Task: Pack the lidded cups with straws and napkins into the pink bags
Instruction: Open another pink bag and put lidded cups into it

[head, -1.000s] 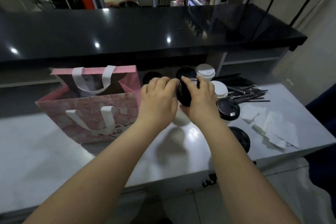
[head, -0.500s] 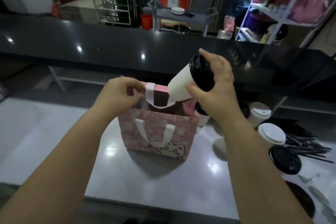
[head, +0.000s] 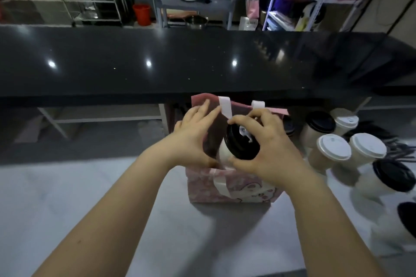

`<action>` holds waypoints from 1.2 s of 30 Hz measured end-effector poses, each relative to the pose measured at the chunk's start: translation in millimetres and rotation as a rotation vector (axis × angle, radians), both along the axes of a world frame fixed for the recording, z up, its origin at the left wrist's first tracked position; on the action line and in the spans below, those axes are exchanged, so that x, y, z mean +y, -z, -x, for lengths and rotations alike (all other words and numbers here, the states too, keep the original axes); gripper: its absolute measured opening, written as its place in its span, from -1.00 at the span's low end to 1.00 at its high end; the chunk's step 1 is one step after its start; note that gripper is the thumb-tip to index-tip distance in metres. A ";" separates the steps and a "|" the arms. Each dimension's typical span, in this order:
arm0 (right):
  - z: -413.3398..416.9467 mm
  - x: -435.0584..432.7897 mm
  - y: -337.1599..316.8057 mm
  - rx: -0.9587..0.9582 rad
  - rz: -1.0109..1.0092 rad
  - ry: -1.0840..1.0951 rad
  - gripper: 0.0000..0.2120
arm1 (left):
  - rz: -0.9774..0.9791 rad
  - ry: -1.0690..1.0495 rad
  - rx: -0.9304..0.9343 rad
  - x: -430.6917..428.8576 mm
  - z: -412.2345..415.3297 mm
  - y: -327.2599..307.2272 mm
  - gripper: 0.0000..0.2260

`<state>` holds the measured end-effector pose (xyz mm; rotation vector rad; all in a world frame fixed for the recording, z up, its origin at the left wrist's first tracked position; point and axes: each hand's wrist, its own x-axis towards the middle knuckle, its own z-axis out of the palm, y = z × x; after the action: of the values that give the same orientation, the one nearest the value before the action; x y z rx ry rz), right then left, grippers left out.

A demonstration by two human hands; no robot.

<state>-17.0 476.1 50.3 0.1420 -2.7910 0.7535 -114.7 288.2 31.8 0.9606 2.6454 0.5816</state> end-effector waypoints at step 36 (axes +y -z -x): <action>63.8 -42.1 86.4 -0.572 -0.422 -0.216 -0.27 | -0.001 0.066 0.068 -39.9 -10.3 10.3 0.32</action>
<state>-80.7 434.0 -36.2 0.3566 -3.4964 0.2516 -104.5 248.4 21.5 1.0819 2.6609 0.5441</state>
